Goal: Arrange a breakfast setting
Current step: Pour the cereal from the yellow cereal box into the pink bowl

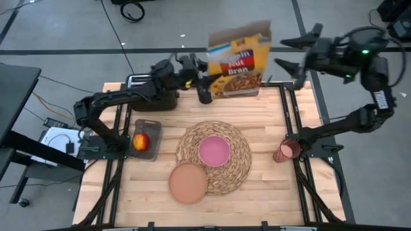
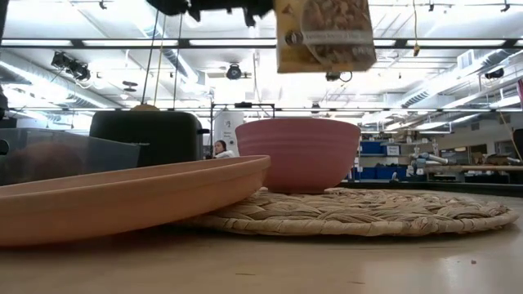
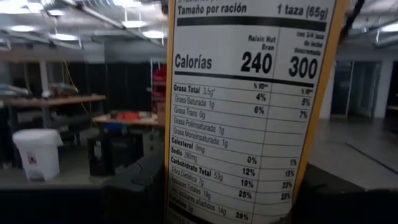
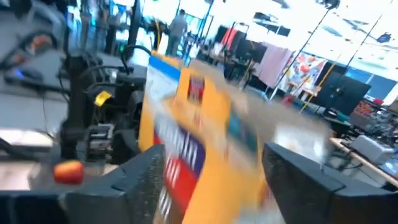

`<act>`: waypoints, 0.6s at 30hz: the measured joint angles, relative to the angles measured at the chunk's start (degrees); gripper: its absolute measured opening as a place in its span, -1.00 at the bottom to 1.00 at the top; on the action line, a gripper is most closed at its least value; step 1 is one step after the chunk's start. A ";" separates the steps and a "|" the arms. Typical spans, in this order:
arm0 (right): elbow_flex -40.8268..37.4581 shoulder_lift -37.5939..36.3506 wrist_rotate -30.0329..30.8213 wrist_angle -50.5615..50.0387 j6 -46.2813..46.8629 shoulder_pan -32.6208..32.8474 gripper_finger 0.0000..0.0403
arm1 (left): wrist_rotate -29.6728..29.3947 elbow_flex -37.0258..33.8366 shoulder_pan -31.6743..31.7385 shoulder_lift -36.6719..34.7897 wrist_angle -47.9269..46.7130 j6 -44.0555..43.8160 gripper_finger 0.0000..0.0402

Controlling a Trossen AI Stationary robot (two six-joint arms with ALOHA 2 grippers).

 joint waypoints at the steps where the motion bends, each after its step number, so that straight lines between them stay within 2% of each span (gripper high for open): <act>1: -0.82 -1.01 -0.74 -0.08 1.10 -0.02 0.43 | 0.02 0.00 0.12 -1.07 -0.05 -0.02 0.01; 5: -6.45 -5.22 -3.22 0.35 5.76 -0.02 0.56 | -0.07 0.02 0.25 -5.44 0.48 -2.02 0.01; 11: -21.37 -10.47 -3.81 4.71 15.91 -0.04 0.70 | 0.41 0.08 0.16 -10.53 2.43 -6.38 0.01; 15: -32.03 -13.01 -3.81 12.65 18.82 -0.04 0.80 | 0.22 0.11 0.03 -13.14 3.82 -8.97 0.01; 18: -40.01 -13.72 -4.96 22.62 19.86 -0.04 0.87 | 0.13 0.13 -0.29 -14.40 5.26 -10.06 0.01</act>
